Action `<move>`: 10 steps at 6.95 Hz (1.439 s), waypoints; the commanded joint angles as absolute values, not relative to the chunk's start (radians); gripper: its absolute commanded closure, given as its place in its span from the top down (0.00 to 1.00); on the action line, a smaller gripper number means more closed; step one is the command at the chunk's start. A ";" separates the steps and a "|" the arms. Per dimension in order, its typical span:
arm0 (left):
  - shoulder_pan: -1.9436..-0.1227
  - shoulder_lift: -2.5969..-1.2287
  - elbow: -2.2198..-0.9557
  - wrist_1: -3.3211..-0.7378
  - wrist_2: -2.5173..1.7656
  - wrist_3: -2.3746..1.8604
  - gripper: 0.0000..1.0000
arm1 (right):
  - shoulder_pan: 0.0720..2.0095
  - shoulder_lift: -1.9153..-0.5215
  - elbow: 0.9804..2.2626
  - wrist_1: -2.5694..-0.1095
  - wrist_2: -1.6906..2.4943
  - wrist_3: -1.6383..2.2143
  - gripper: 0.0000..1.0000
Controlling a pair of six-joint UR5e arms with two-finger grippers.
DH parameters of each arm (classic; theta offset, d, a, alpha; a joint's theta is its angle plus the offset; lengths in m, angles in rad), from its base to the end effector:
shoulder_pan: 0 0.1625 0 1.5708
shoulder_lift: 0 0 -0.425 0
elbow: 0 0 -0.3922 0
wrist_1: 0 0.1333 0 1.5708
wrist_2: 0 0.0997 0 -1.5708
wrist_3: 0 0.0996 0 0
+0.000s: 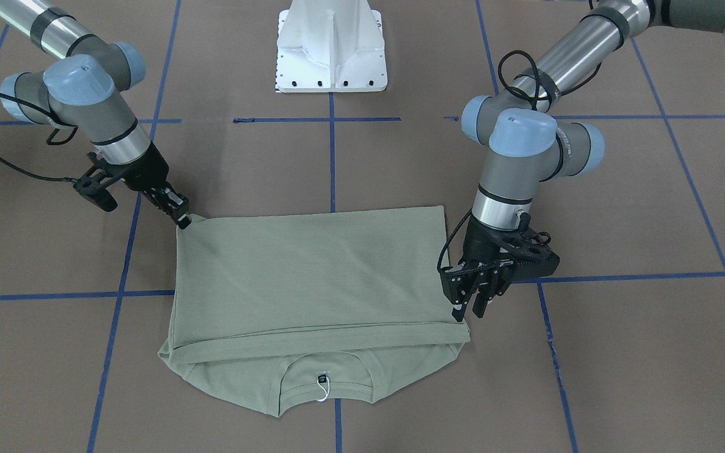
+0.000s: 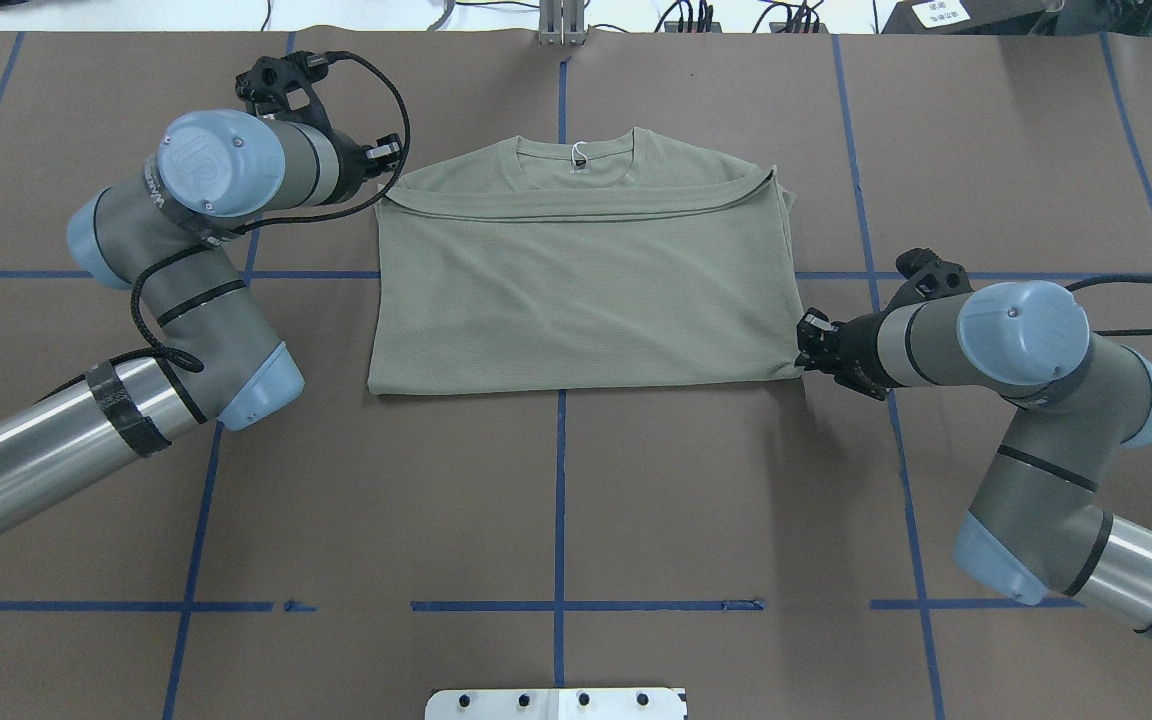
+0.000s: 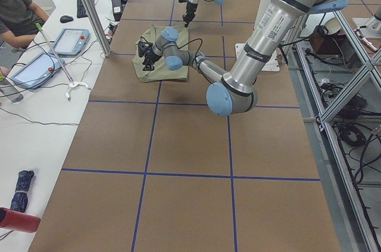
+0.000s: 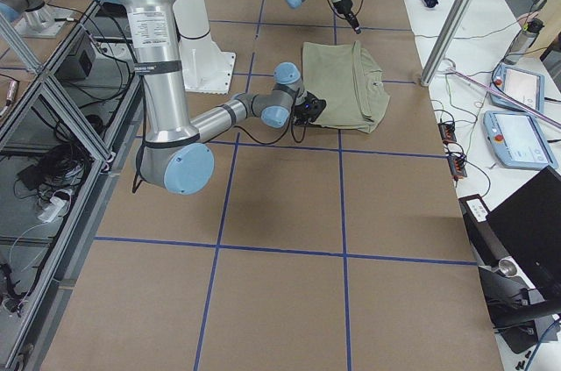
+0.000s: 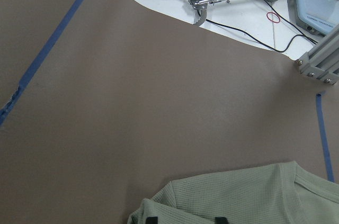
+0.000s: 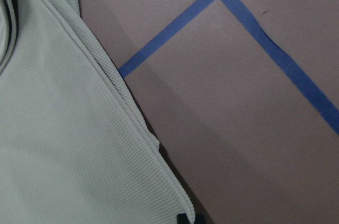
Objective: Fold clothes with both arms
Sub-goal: 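Move the right gripper down to the folded edge nearest it, then grasp the shirt corner with the right gripper and swing it toward the robot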
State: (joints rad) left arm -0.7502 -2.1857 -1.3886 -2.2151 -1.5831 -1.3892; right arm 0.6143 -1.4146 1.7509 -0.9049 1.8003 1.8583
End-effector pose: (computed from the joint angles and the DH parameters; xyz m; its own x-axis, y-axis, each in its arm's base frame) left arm 0.4485 -0.5985 0.3046 0.4627 -0.1844 -0.8671 0.6001 0.7851 0.1533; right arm -0.4035 -0.4200 0.4211 0.3072 0.5546 0.7733 -0.5128 0.7810 -0.3564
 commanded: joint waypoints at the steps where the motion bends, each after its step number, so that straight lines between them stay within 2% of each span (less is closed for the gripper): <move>1: -0.750 -2.180 -1.426 -2.215 -1.613 -1.390 0.46 | 0.557 -1.520 1.889 -0.907 1.804 1.867 0.00; 3: -0.746 -2.087 -1.597 -2.215 -1.750 -1.425 0.46 | 0.421 -1.668 2.056 -0.910 1.804 1.937 0.00; 5: -0.704 -2.074 -1.705 -2.197 -1.862 -1.588 0.47 | 0.262 -1.773 2.188 -0.971 1.812 1.980 0.00; 7: -0.616 -2.071 -1.736 -2.194 -1.852 -1.699 0.48 | 0.100 -1.775 2.229 -0.985 1.810 2.020 0.00; 8: -0.595 -2.068 -1.736 -2.194 -1.852 -1.718 0.50 | 0.068 -1.775 2.229 -0.986 1.806 2.029 0.04; 9: -0.595 -2.050 -1.746 -2.194 -1.853 -1.739 0.54 | 0.054 -1.775 2.229 -0.986 1.804 2.029 0.69; 10: -0.591 -2.005 -1.768 -2.194 -1.858 -1.740 0.54 | 0.057 -1.775 2.236 -0.986 1.793 2.037 1.00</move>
